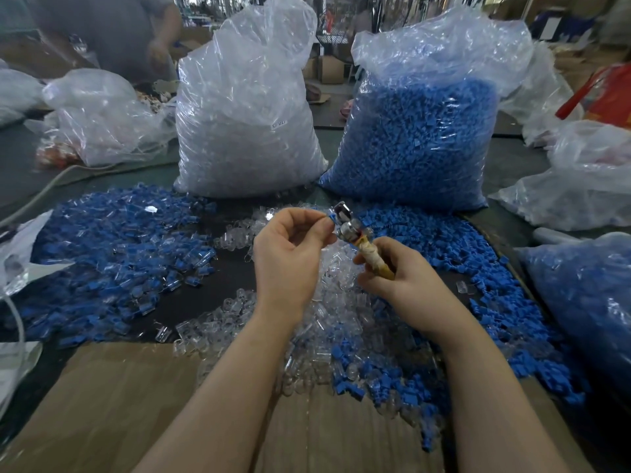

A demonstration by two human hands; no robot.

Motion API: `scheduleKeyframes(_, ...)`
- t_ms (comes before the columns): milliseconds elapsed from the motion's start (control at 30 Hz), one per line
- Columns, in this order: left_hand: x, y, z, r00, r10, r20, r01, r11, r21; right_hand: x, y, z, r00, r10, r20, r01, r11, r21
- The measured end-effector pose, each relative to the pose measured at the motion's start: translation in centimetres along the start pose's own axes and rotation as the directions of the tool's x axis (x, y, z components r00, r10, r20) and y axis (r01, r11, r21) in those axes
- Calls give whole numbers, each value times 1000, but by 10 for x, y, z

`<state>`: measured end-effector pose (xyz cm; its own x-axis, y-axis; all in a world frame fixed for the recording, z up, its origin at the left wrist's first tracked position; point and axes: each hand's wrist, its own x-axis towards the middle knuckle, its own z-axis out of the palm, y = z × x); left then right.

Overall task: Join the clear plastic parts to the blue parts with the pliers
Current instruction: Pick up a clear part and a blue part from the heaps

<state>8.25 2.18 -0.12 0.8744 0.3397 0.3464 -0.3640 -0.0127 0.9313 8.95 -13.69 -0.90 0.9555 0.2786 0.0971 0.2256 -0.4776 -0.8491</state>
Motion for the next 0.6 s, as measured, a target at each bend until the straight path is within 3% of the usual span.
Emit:
scheduleKeyframes(300, 2, 1, -6, 993, 37, 108, -35, 999, -19, 0, 1, -2, 999, -41, 30, 43, 998, -54)
scheduleKeyframes(600, 3, -1, -7, 991, 33, 127, -29, 999, -38, 0, 1, -2, 998, -34, 45, 40, 989, -144)
